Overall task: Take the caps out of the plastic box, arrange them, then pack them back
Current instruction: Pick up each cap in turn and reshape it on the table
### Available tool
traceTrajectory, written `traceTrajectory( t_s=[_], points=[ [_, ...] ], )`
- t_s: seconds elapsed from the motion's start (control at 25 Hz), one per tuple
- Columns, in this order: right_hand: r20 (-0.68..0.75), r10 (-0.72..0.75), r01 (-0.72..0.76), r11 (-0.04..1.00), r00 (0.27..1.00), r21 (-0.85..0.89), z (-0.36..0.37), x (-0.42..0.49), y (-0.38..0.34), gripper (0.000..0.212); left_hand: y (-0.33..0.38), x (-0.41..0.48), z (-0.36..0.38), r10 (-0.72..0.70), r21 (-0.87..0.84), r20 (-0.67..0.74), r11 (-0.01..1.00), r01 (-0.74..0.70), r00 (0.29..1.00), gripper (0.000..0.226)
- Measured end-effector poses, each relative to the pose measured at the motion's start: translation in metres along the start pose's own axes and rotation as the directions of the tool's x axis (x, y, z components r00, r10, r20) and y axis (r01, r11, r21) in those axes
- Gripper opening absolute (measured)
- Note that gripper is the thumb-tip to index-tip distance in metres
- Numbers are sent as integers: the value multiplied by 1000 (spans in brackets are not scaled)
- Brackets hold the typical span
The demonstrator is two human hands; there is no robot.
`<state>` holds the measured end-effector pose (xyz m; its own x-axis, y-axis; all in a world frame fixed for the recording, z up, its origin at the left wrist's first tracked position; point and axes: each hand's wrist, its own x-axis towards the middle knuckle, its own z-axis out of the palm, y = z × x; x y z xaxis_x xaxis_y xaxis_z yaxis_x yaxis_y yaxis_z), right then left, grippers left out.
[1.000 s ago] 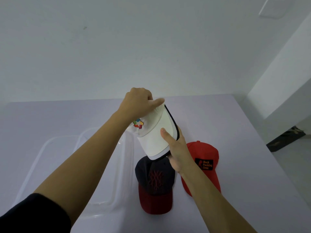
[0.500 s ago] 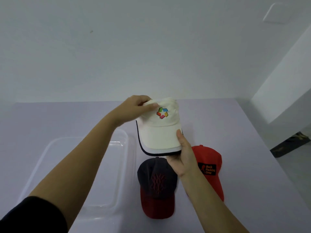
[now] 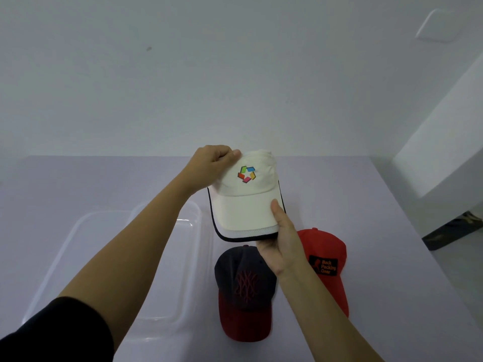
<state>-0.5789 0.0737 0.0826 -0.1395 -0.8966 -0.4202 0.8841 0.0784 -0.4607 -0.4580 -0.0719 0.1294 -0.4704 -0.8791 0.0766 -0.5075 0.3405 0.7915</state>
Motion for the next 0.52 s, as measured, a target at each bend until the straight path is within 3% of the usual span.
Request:
traceTrajectory(
  t_s=[0.08, 0.24, 0.28, 0.36, 0.4, 0.44, 0.52],
  points=[
    [-19, 6, -5, 999, 1000, 35, 2, 1, 4, 35, -5, 4, -1, -29, 30, -81, 999, 32, 996, 53],
    [-70, 10, -6, 999, 998, 51, 0, 6, 6, 33, 1, 7, 8, -36, 138, -52, 989, 43, 998, 46],
    [-73, 15, -11, 999, 997, 51, -1, 6, 7, 32, 1, 8, 11, -44, 128, -114, 990, 58, 992, 45],
    [-69, 9, -4, 997, 998, 74, -3, 8, 6, 26, -4, 13, 11, -242, -128, -291, 969, 213, 926, 46],
    [-64, -2, 8, 995, 998, 95, -4, 11, 4, 24, -10, 13, 10, -399, -333, -293, 894, 299, 869, 48],
    [-58, -19, 25, 993, 998, 114, -5, 16, 1, 21, -17, 9, 12, -537, -508, -199, 772, 382, 820, 48],
    [-50, -61, 67, 990, 997, 123, -6, 29, -5, 20, -28, -12, 30, -625, -705, 149, 476, 526, 766, 40]
  ],
)
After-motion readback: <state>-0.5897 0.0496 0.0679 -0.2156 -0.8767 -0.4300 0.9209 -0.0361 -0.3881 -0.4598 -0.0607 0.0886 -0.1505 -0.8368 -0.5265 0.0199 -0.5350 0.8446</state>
